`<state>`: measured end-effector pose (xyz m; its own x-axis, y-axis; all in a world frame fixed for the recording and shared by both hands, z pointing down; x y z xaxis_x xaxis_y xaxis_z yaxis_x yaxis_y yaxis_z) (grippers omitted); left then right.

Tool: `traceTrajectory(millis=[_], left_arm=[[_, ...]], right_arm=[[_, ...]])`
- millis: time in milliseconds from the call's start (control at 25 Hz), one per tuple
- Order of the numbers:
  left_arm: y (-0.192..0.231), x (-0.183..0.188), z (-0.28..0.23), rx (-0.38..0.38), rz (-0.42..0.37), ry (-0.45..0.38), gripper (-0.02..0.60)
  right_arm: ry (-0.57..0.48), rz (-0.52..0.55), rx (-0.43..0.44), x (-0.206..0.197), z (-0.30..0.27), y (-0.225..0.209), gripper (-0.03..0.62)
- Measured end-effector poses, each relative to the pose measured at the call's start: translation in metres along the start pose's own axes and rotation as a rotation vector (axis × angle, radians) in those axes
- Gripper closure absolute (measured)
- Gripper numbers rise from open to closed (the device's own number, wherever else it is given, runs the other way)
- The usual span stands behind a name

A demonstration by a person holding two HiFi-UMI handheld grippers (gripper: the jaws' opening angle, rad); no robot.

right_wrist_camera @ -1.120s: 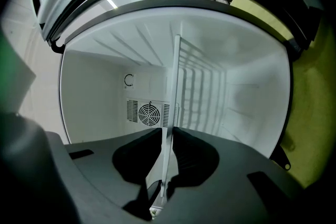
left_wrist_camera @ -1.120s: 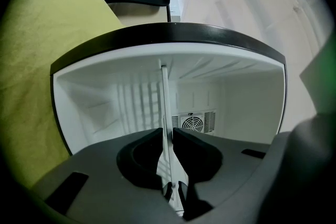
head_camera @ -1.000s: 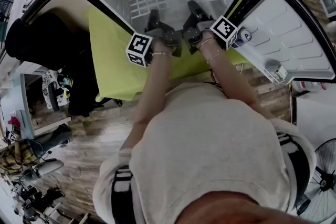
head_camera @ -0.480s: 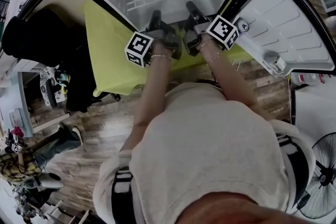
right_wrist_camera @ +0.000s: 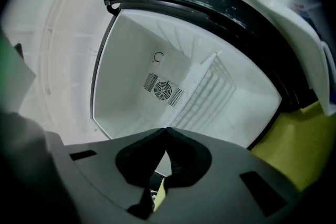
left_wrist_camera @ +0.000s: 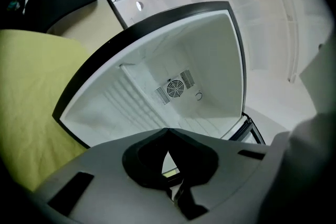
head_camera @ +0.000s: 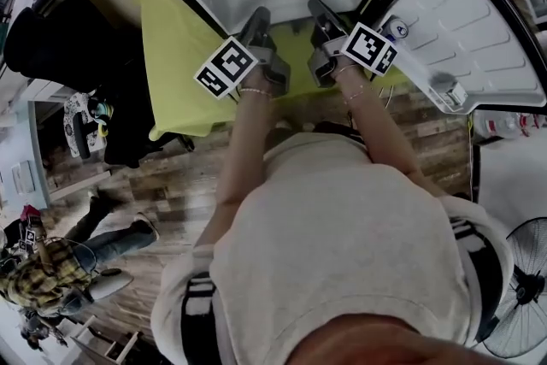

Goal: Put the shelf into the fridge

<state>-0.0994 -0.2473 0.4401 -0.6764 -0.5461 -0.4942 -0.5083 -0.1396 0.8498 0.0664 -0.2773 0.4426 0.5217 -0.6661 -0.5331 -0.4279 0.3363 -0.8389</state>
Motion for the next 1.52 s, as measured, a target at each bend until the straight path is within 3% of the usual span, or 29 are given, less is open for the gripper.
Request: traceTrajectory(millis=[400,600,920,1360,1520], left_arm=[[-0.020,-0.001,0.021,0.132,-0.351,0.049,0.571],[-0.028,-0.003,0.027,0.209,-0.537,0.094,0.571],[-0.036,-0.014,0.025,0.292,-0.719,0.179,0.571],[-0.046,-0.027,0.022,0.328,-0.917,0.236,0.571],[-0.048,-0.027,0.024,0.326,-0.952,0.223,0.571]], right_arm=[[0.125,0.322,-0.017,-0.008,0.007,0.035,0.583],[0.186,0.532,-0.073,-0.015,0.011,0.045,0.583],[0.270,0.851,-0.131,-0.024,0.012,0.062,0.583],[0.286,1.090,-0.209,-0.030,0.019,0.066,0.583],[0.275,1.113,-0.221,-0.030,0.021,0.067,0.583]])
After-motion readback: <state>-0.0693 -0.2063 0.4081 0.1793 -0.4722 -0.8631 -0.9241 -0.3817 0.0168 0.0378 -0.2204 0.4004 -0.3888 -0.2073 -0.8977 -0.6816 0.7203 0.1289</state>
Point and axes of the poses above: the fingertips, and each gripper's own axes: z backward along the fingers, y to its left, x out of its top, the point moved 5 cm from there along z, backward along the fingers, and after that the axes turned 11 degrees about y, right-handed, at the moved point
